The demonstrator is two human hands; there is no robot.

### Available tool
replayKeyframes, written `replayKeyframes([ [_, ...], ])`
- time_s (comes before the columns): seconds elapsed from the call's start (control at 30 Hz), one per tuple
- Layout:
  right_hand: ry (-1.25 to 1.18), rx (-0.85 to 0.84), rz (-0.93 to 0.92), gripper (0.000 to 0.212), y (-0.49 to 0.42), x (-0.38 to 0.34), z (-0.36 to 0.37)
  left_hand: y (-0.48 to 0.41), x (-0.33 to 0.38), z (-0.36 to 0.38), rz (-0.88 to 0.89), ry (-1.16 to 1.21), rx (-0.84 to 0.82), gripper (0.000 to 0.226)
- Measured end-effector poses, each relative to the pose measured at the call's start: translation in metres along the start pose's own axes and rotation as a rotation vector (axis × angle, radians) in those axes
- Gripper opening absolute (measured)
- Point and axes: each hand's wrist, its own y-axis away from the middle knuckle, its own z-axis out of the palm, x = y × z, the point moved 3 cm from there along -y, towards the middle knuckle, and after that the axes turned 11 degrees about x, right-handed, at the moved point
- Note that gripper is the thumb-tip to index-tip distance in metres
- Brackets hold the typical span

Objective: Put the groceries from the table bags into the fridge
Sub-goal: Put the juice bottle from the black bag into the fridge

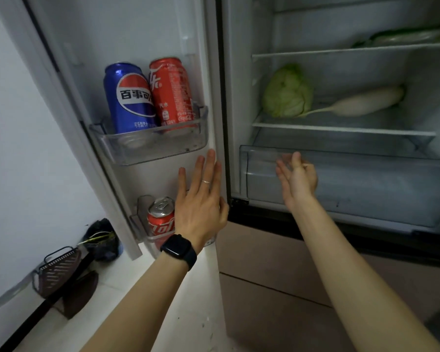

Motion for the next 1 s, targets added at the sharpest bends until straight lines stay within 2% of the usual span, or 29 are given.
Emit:
replayKeyframes([
  [0.17, -0.015, 0.011, 0.074, 0.014, 0.015, -0.010, -0.006, 0.001, -0.001, -0.002, 0.005, 0.040, -0.020, 0.081],
  [0.23, -0.058, 0.043, 0.091, 0.018, 0.020, -0.011, 0.000, 0.000, 0.000, -0.002, 0.005, 0.051, -0.016, 0.081],
  [0.3, -0.101, 0.100, 0.086, 0.025, 0.028, -0.008, 0.005, 0.000, 0.000, -0.003, 0.009, 0.059, -0.011, 0.081],
  [0.6, -0.065, 0.121, 0.066, 0.017, 0.046, -0.004, -0.002, 0.001, 0.000, -0.003, 0.013, 0.104, 0.010, 0.082],
  [0.77, 0.087, 0.095, -0.020, 0.033, 0.046, 0.004, -0.009, 0.002, 0.000, -0.002, 0.016, 0.127, 0.013, 0.082],
  [0.9, 0.233, 0.035, 0.026, 0.043, 0.048, -0.004, -0.014, 0.003, -0.001, -0.002, 0.036, 0.129, -0.006, 0.082],
  [0.93, 0.287, 0.010, 0.059, 0.044, 0.050, -0.008, -0.017, 0.003, -0.002, -0.002, 0.036, 0.130, -0.015, 0.082],
  [1.0, 0.453, -0.027, 0.090, 0.032, 0.060, -0.015, -0.025, 0.003, -0.003, -0.004, 0.035, 0.142, -0.027, 0.084],
])
